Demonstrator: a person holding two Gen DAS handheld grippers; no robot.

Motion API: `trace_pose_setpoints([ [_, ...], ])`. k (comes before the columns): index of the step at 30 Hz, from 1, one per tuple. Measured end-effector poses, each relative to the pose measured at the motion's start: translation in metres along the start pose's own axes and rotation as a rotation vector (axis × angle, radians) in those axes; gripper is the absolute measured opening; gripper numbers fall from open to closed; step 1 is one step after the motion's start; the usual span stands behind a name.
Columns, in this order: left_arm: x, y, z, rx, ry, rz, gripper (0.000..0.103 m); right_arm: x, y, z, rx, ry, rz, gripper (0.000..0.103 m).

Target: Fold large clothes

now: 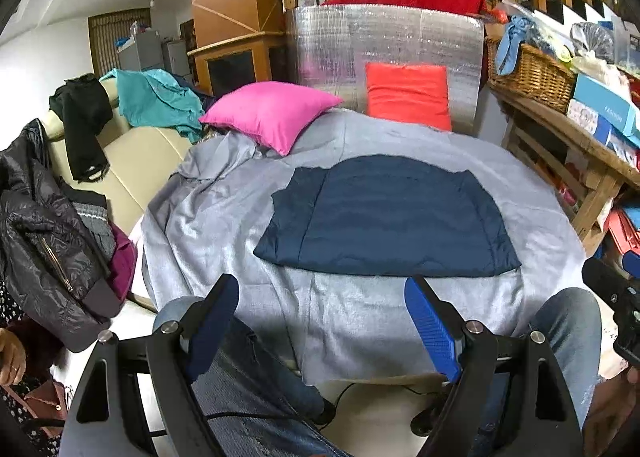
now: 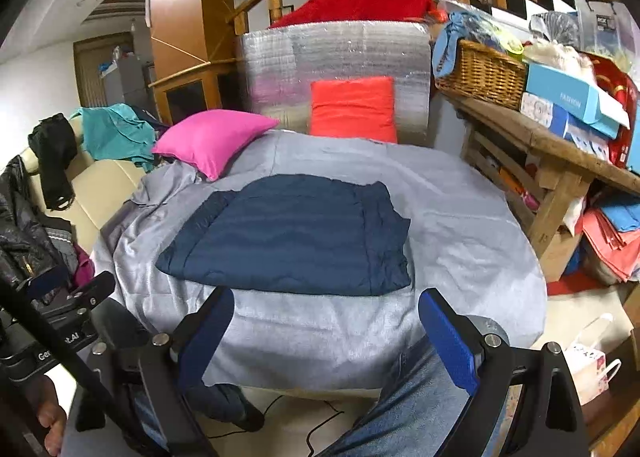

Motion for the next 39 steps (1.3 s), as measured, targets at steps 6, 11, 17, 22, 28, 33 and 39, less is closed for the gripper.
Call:
trace_pose_setpoints([
  [6,-0.003,-0.003,-0.01,0.01,-0.025,0.002,0.085,-0.003,-0.003,-0.014,0.008,-0.027,0.002,0.095],
  [11,-0.003,-0.008,-0.005,0.001,-0.019,0.016,0.085,-0.002,-0.005,-0.01,0.007,-0.016,0.011,0.095],
  [17,0.0,-0.012,0.006,0.01,0.012,0.023,0.085,-0.002,-0.01,0.003,0.042,0.002,0.012,0.095],
  [22,0.003,-0.009,0.018,-0.006,0.034,0.011,0.085,-0.006,-0.014,0.01,0.054,0.012,0.017,0.095],
  [28,0.006,-0.008,0.017,-0.004,0.032,0.016,0.085,-0.004,-0.01,0.011,0.052,0.008,0.001,0.095],
  [33,0.006,-0.008,0.015,-0.002,0.029,0.013,0.085,-0.001,-0.006,0.01,0.045,0.01,-0.012,0.095],
  [39,0.002,-0.005,0.01,-0.002,0.008,0.007,0.085,-0.002,-0.005,0.008,0.041,0.008,-0.018,0.095],
])
Point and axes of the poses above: each gripper's, at about its wrist camera, not at the fingertips, and z roughly the way its jaws point, y to its left, x to its underside, the point moved 8 cm from there along z, roughly the way its jaws point, and after that the axes turned 2 degrees about -x, right-handed, at the moved point
